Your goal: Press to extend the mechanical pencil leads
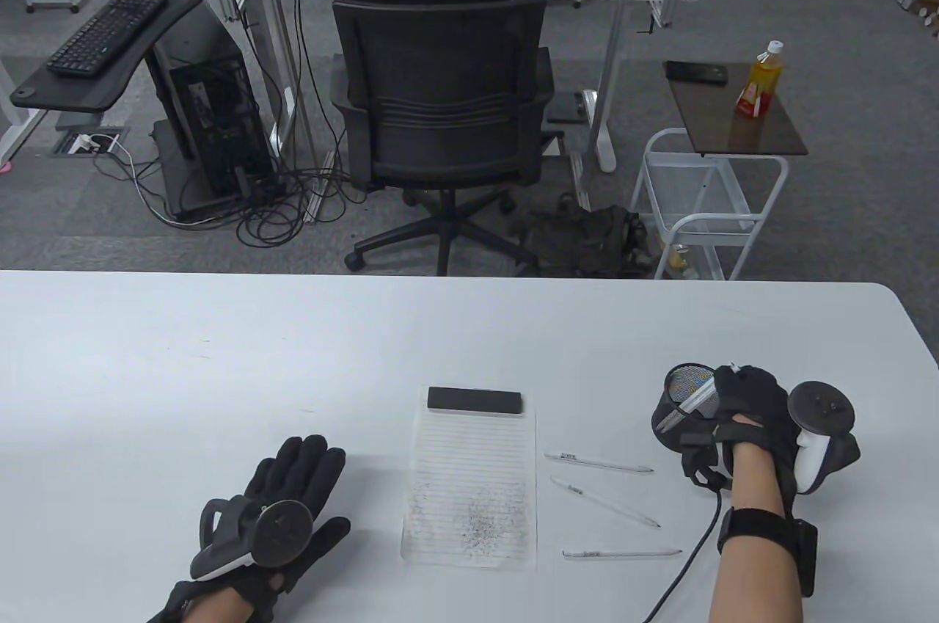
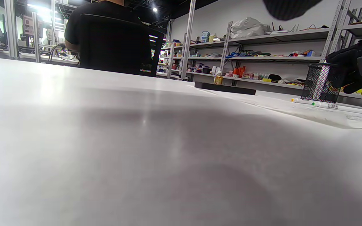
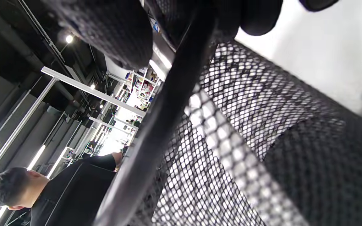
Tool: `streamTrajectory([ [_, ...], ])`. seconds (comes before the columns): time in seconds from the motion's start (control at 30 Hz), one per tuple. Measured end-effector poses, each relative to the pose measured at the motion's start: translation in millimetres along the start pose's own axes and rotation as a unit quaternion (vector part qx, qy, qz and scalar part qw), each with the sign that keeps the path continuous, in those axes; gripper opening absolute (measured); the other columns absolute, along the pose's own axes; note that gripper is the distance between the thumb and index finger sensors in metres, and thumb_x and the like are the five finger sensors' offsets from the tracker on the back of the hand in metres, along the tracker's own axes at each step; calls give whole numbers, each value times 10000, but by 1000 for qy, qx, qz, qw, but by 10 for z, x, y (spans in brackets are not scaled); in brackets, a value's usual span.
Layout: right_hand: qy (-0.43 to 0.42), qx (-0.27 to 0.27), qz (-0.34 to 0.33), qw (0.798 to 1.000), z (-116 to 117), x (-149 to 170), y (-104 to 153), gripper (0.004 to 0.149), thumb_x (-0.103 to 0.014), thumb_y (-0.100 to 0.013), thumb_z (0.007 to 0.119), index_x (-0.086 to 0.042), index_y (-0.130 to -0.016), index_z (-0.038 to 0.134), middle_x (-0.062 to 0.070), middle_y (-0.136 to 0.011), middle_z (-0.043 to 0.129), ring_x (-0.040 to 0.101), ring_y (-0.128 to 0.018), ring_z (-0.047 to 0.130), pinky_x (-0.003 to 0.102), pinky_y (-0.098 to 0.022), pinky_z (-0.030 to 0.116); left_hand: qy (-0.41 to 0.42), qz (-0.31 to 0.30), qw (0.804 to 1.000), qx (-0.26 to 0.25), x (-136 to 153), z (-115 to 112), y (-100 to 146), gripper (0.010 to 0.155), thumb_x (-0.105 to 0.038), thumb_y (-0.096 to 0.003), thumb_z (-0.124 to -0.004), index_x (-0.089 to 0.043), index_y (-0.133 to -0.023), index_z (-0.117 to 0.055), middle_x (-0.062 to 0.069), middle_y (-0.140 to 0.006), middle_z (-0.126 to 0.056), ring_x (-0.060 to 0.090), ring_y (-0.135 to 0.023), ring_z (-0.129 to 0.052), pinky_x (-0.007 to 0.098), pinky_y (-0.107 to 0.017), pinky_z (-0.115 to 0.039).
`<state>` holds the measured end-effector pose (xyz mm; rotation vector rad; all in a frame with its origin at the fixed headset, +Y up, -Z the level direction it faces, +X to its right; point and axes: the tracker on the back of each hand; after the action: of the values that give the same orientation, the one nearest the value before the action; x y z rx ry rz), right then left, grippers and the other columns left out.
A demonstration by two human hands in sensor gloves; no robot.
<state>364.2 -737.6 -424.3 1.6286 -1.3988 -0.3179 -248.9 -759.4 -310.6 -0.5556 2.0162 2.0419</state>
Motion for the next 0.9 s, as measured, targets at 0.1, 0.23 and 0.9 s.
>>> streamTrajectory([
  [0.1, 1, 11, -4, 1000, 1, 0, -1, 471, -341, -497, 937, -83, -883, 855, 227, -988, 701, 559, -890, 720, 749, -625, 593, 0, -1, 1000, 0, -1, -5, -2, 862, -620, -455, -649, -237, -1145, -302, 133, -1199, -301, 484, -1111, -375, 652, -758, -436],
  [0.23, -5, 10, -4, 1000, 3, -11, -2, 443, -336, -500, 931, -93, -865, 870, 225, -988, 702, 558, -889, 723, 746, -626, 596, -2, -2, 1000, 1, 1, -7, -6, 862, -619, -456, -649, -236, -1145, -301, 132, -1199, -301, 485, -1111, -375, 651, -759, -435],
  [0.9, -15, 21, -20, 999, 111, -15, -39, 412, -316, -485, 933, -77, -818, 891, 208, -958, 734, 540, -861, 764, 735, -603, 646, -1, 4, 1000, 8, 9, -16, -5, 862, -620, -455, -649, -236, -1145, -301, 130, -1199, -301, 484, -1111, -377, 652, -759, -435],
])
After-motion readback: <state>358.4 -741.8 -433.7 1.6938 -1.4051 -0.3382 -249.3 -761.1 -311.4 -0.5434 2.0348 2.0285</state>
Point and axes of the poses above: the tracker on the back of each hand, its own x axis roughly to the little-finger side, its own y axis roughly from the fingertips to the wrist, z = x × y
